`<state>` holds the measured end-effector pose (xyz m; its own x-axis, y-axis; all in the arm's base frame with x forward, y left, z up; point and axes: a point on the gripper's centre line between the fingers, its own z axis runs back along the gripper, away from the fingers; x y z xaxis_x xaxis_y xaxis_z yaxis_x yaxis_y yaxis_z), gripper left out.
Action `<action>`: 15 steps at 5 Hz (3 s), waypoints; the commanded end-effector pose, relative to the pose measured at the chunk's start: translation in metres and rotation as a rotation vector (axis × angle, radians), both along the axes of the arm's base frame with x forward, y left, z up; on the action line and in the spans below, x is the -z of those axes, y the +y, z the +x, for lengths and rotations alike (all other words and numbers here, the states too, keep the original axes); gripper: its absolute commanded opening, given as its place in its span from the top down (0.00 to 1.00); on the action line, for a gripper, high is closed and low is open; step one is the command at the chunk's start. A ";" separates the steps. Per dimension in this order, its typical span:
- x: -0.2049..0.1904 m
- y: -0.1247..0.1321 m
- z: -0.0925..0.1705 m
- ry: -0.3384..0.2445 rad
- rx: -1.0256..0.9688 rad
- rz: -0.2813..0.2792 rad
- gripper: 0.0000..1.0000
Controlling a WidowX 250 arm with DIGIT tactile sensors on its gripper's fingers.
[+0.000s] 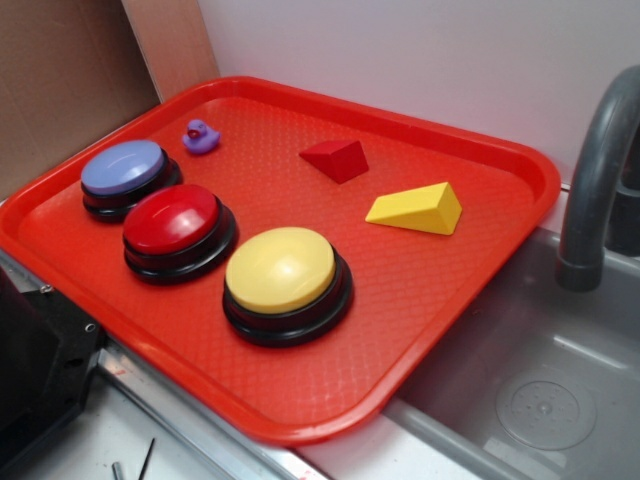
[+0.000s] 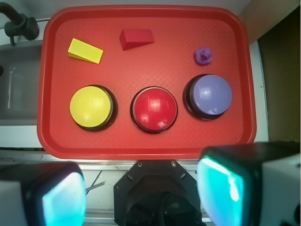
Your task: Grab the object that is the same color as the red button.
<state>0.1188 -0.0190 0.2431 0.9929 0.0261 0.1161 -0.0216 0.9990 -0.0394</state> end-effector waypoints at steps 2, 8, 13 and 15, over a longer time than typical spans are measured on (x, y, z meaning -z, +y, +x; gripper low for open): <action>0.006 -0.003 0.018 -0.007 -0.224 -0.056 0.00; 0.150 -0.001 0.177 -0.101 -1.280 -0.013 0.00; 0.206 0.003 0.205 -0.071 -1.259 0.081 1.00; 0.168 -0.002 0.191 -0.048 -1.014 0.014 1.00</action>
